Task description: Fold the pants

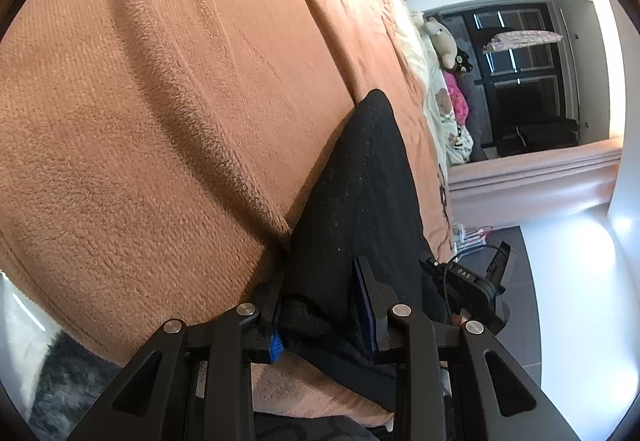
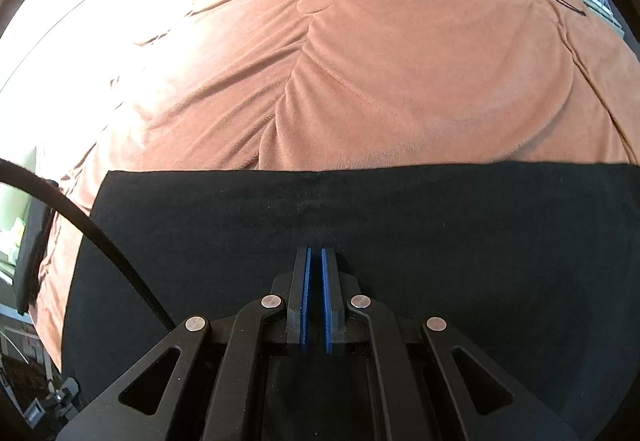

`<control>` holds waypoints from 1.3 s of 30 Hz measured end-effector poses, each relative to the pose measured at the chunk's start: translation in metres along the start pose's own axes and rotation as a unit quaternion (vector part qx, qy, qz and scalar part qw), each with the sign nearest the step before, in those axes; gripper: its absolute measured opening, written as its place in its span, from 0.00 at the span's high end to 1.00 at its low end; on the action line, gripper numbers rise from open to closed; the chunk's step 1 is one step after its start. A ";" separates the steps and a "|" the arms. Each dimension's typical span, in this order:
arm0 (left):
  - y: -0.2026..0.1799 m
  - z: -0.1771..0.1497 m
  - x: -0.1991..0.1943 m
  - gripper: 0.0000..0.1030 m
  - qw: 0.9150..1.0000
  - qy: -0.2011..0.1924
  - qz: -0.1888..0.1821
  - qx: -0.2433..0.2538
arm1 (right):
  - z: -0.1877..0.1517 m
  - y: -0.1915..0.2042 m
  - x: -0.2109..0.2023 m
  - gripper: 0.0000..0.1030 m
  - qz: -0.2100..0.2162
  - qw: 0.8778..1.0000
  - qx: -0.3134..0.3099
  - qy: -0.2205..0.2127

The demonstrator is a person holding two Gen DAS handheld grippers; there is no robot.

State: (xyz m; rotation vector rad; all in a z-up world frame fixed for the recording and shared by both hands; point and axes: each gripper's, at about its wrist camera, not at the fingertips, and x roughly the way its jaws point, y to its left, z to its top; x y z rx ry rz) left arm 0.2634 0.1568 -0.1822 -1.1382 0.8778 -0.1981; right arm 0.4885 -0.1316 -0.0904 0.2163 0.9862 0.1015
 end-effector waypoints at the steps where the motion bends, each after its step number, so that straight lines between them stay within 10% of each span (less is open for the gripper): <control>1: 0.000 0.000 0.000 0.72 1.000 -0.002 0.002 -0.001 | -0.003 0.000 0.000 0.99 0.002 1.000 0.003 0.002; 11: -0.025 -0.008 -0.019 0.88 0.999 -0.028 0.012 0.036 | -0.045 0.011 -0.036 0.99 0.013 1.000 -0.018 0.000; 39: -0.183 -0.031 -0.027 0.89 0.979 -0.023 -0.039 0.200 | -0.130 -0.036 -0.098 0.97 0.164 0.986 0.016 0.009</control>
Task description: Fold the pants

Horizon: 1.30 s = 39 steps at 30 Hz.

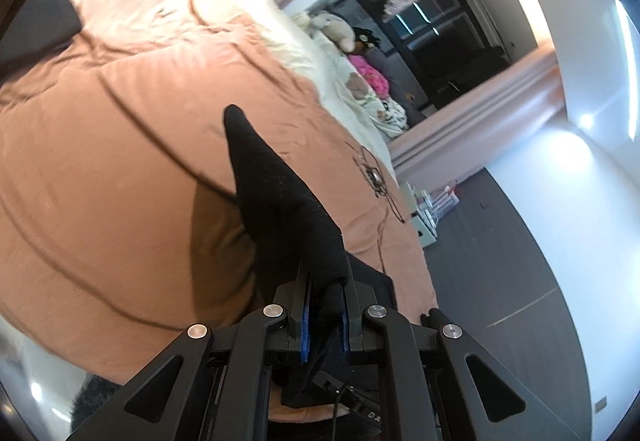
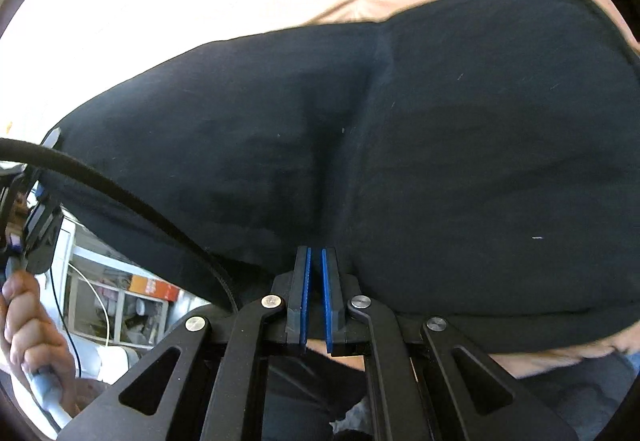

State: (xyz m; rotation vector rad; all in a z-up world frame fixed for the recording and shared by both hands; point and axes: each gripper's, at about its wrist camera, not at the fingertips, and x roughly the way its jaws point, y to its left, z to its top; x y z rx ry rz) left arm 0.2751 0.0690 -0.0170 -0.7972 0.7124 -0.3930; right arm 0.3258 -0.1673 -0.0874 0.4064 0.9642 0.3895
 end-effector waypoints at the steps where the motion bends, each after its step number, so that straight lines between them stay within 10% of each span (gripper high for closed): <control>1: -0.008 0.001 0.002 0.89 1.000 0.002 -0.001 0.008 | 0.001 -0.002 -0.007 0.95 0.002 1.000 0.001 -0.007; 6: -0.047 -0.002 0.017 0.89 0.999 0.013 -0.009 0.046 | 0.007 -0.023 -0.047 0.94 0.012 0.999 0.004 -0.043; 12: -0.092 -0.008 0.044 0.89 0.996 0.033 -0.016 0.084 | 0.003 -0.054 -0.094 0.56 0.022 0.995 0.017 -0.095; 39: -0.190 -0.099 0.191 0.89 0.968 0.181 -0.038 0.171 | -0.050 -0.118 -0.187 0.26 -0.054 0.981 0.091 -0.160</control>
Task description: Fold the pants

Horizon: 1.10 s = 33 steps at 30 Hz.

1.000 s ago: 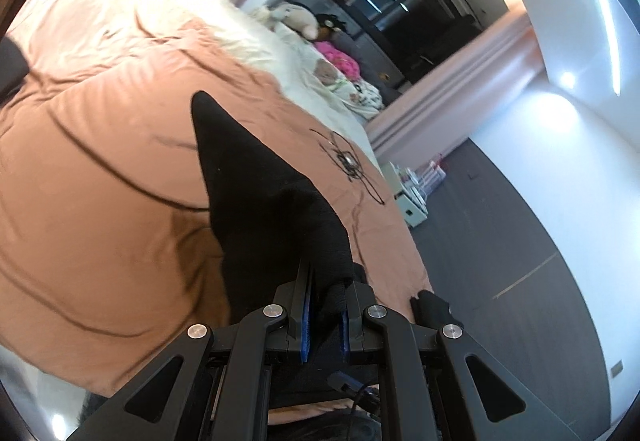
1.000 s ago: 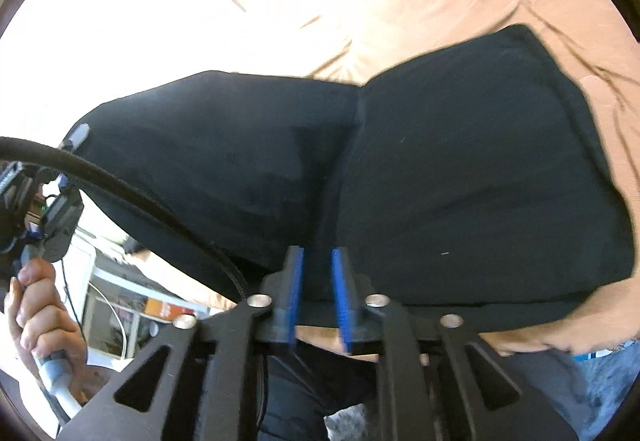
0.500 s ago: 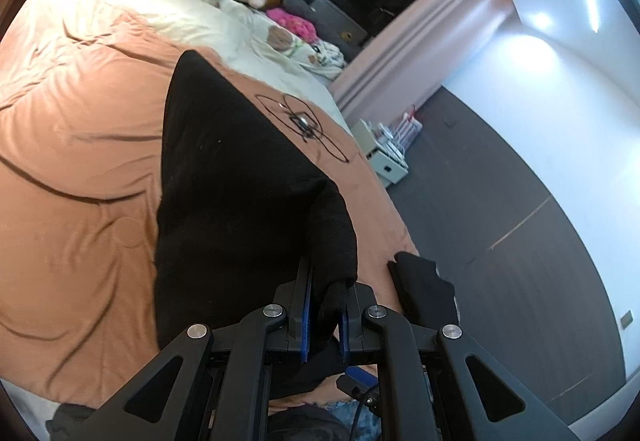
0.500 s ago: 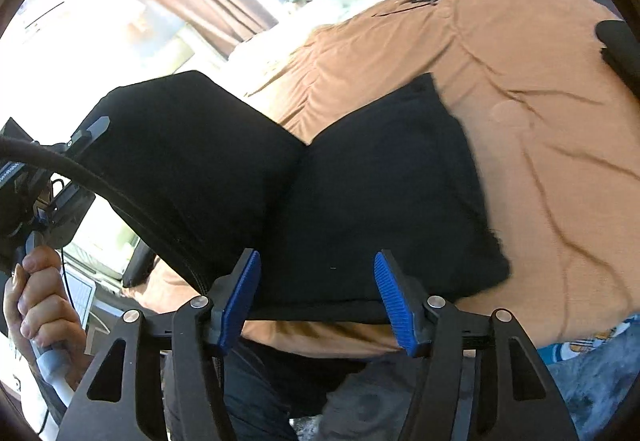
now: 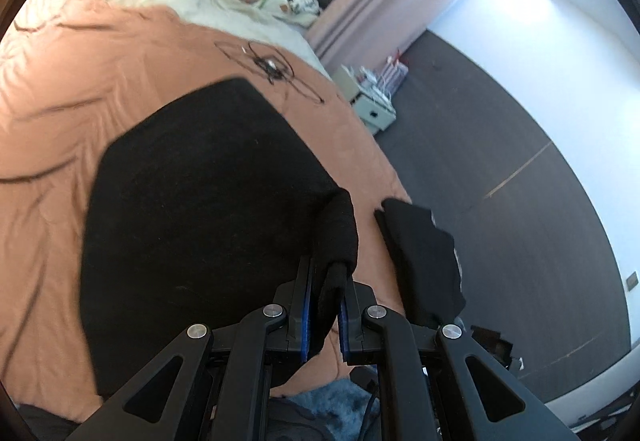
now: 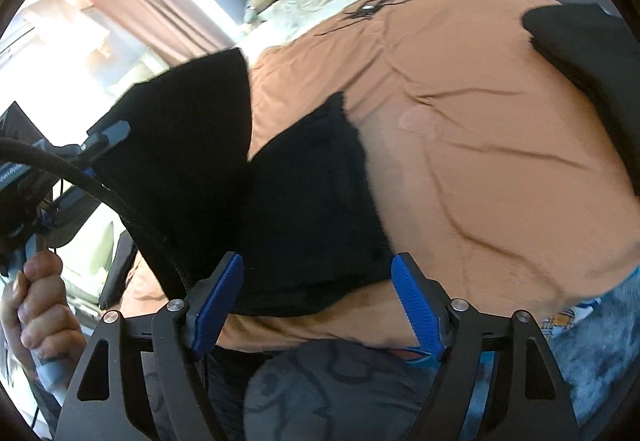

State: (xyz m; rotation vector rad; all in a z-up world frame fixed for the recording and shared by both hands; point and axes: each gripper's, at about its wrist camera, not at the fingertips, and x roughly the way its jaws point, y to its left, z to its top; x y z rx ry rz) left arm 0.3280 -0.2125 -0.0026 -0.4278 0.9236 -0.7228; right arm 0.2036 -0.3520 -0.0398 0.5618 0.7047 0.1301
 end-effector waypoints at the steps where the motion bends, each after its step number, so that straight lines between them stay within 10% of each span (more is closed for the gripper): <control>1: 0.000 -0.002 0.009 0.89 1.000 0.009 -0.002 -0.001 | -0.001 -0.004 -0.002 0.26 -0.004 1.000 0.005 -0.001; 12: -0.006 -0.025 0.057 0.89 0.997 0.071 0.002 0.014 | -0.008 -0.016 -0.026 0.26 -0.057 0.998 0.026 -0.011; 16: -0.005 -0.033 0.069 0.68 0.992 0.126 0.002 0.006 | -0.010 -0.011 -0.030 0.26 -0.061 0.998 0.030 -0.004; 20: 0.004 -0.028 0.046 0.36 0.995 0.097 0.020 0.009 | -0.010 -0.006 -0.028 0.26 -0.055 0.998 0.032 -0.003; 33: 0.086 -0.029 -0.007 0.35 0.993 0.051 0.089 -0.054 | 0.000 -0.017 -0.016 0.26 0.006 0.999 0.045 -0.006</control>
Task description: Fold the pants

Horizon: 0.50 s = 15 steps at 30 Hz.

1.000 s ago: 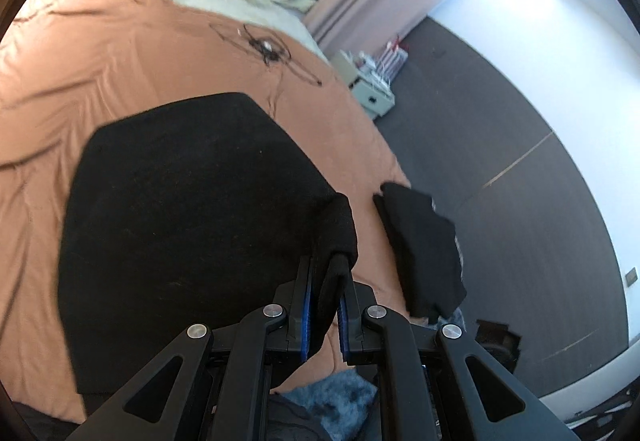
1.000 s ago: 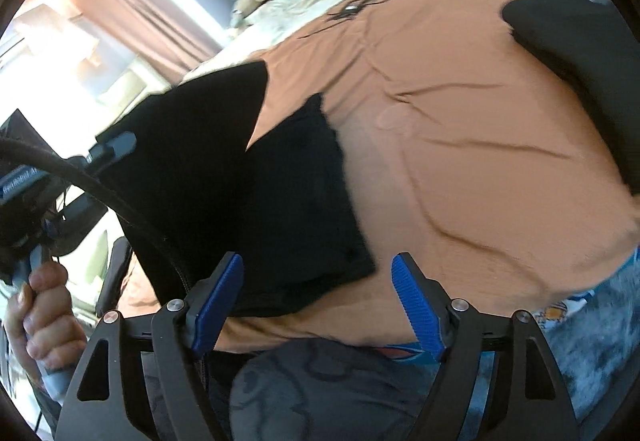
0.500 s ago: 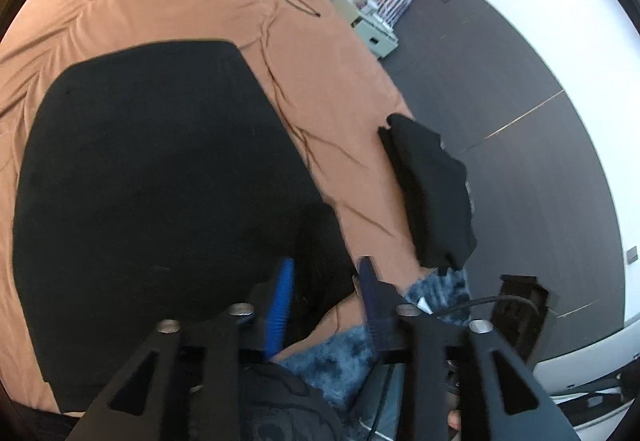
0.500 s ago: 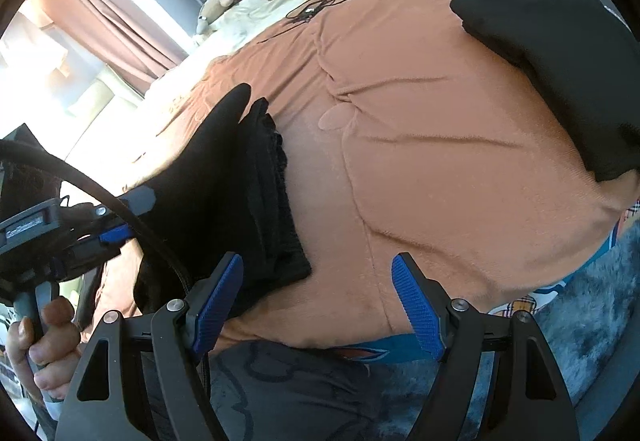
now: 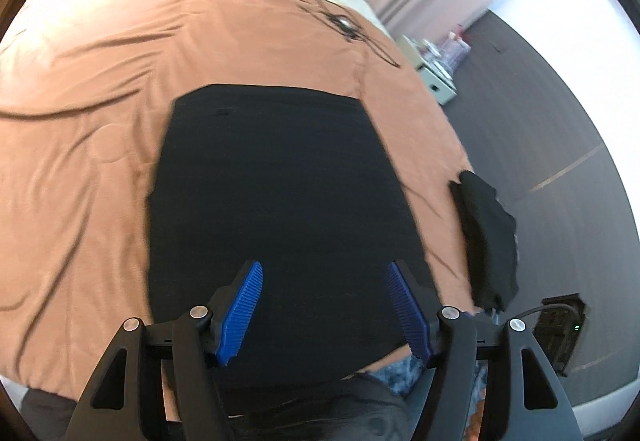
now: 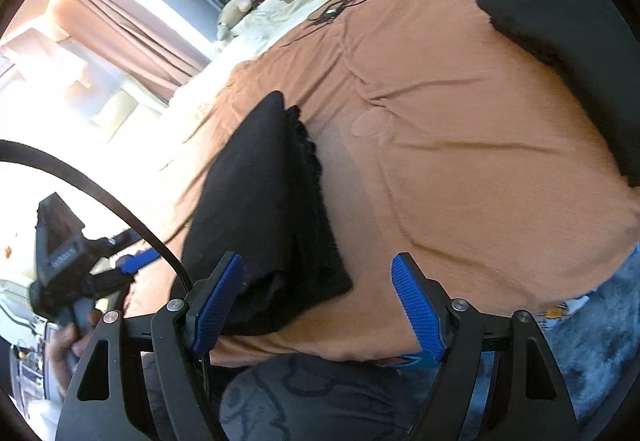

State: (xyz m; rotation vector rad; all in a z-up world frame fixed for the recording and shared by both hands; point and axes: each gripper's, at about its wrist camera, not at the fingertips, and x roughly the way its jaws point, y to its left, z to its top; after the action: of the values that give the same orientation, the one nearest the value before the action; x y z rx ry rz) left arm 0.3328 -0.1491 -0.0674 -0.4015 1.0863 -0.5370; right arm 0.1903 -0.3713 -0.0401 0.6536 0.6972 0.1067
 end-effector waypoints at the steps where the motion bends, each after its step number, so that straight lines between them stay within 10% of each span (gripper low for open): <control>1: 0.008 -0.001 -0.002 0.35 1.000 -0.002 0.004 -0.008 | 0.001 0.001 0.002 0.26 0.005 1.000 -0.003 0.001; 15: 0.081 -0.035 0.006 0.35 0.994 0.012 0.058 -0.089 | 0.011 -0.001 0.045 0.89 0.022 0.998 -0.032 0.045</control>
State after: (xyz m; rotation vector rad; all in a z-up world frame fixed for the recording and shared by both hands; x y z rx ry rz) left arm 0.3201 -0.0892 -0.1317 -0.4852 1.1764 -0.3445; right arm 0.2317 -0.3640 -0.0602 0.6047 0.7637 0.2000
